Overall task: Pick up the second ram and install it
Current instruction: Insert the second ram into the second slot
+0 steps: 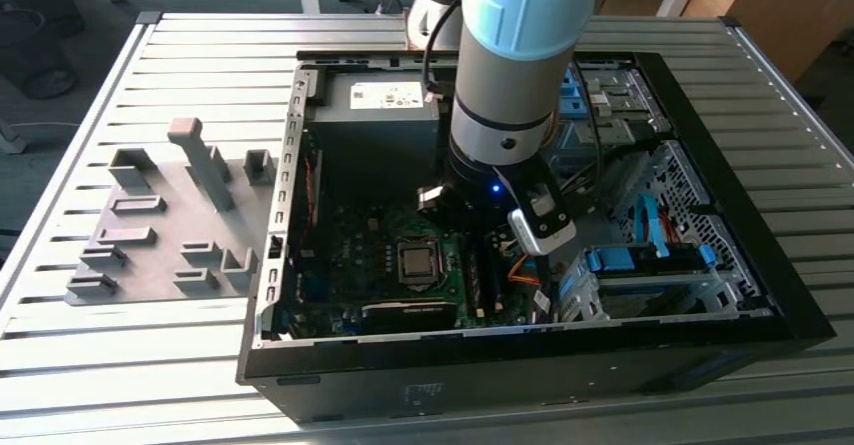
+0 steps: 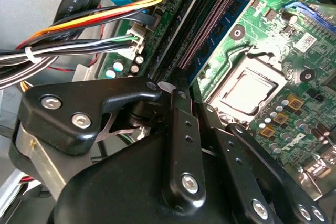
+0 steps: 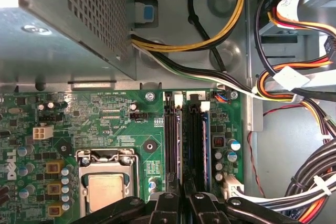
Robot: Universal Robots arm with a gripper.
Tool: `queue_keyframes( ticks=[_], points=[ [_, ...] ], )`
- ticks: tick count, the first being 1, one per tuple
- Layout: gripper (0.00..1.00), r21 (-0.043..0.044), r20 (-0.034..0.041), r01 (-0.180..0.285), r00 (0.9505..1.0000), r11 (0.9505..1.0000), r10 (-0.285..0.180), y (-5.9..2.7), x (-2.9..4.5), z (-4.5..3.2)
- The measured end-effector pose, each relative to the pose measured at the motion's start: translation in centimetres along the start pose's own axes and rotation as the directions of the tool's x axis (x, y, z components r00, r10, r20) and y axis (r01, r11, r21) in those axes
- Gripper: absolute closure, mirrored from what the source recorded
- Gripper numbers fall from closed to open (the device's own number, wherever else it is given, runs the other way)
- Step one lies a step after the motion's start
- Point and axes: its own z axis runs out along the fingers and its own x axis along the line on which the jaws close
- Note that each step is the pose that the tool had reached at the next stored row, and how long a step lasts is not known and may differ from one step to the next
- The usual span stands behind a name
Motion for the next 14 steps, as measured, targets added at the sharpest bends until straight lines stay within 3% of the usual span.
queue_keyframes(
  ticks=[14],
  points=[
    [0.86, -0.0015, -0.0001, 0.003, 1.0, 1.0, -0.003, 0.0, 0.0, 0.02]
  ],
)
